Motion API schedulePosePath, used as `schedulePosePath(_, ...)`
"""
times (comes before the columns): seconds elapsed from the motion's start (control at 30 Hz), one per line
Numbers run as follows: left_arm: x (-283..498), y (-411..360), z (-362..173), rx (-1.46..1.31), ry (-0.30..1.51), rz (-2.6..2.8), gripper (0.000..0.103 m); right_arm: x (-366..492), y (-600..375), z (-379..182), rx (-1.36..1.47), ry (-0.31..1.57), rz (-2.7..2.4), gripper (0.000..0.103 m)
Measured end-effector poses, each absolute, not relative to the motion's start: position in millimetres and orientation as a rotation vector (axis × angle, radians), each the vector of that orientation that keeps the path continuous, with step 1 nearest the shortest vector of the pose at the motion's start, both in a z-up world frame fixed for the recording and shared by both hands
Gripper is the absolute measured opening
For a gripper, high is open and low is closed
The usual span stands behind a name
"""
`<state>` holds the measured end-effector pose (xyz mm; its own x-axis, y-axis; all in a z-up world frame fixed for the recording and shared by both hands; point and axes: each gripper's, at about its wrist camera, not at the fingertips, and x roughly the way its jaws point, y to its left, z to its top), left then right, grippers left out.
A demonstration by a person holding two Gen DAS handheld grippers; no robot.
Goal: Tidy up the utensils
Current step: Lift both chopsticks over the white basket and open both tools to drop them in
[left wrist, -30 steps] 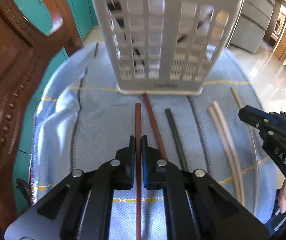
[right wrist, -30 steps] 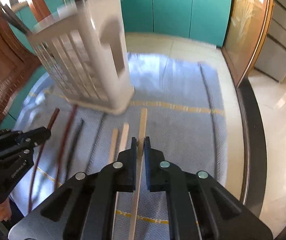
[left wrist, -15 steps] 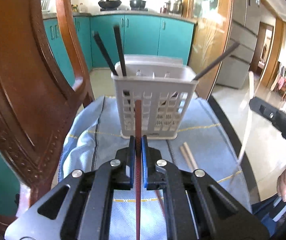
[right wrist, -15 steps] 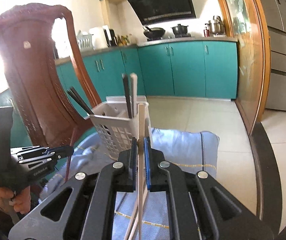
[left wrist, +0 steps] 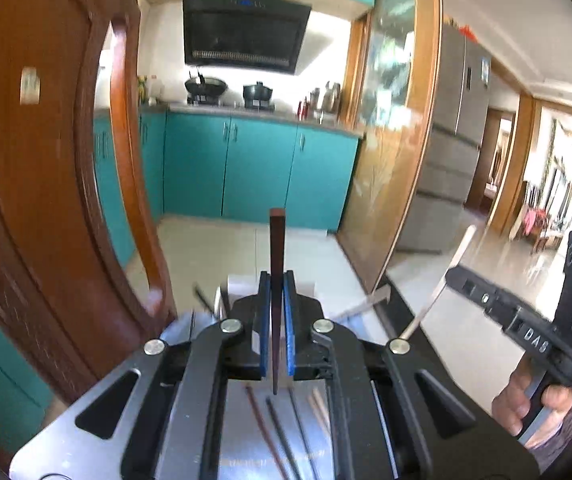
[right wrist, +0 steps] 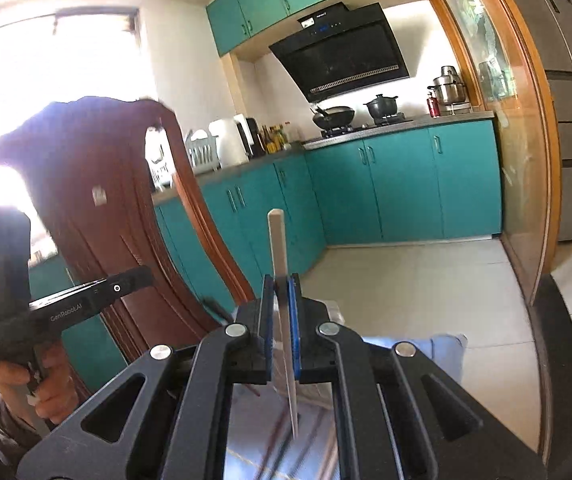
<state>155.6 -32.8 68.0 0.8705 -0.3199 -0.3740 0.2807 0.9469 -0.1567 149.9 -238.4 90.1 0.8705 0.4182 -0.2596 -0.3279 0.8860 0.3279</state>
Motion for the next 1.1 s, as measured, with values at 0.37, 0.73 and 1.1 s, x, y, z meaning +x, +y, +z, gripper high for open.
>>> schedulePosePath(0.37, 202, -12, 92, -0.253, 0.296, -0.208, 0.007, 218, -253, 127, 0.505, 0.247, 0.376, 0.008)
schedulePosePath(0.73, 254, -35, 24, -0.174, 0.454, -0.143, 0.007, 248, -216, 69, 0.316, 0.314, 0.232, 0.008)
schedulePosePath(1.1, 234, -33, 17, -0.167, 0.41, -0.164, 0.012, 210, -232, 65, 0.311, 0.263, 0.222, 0.032)
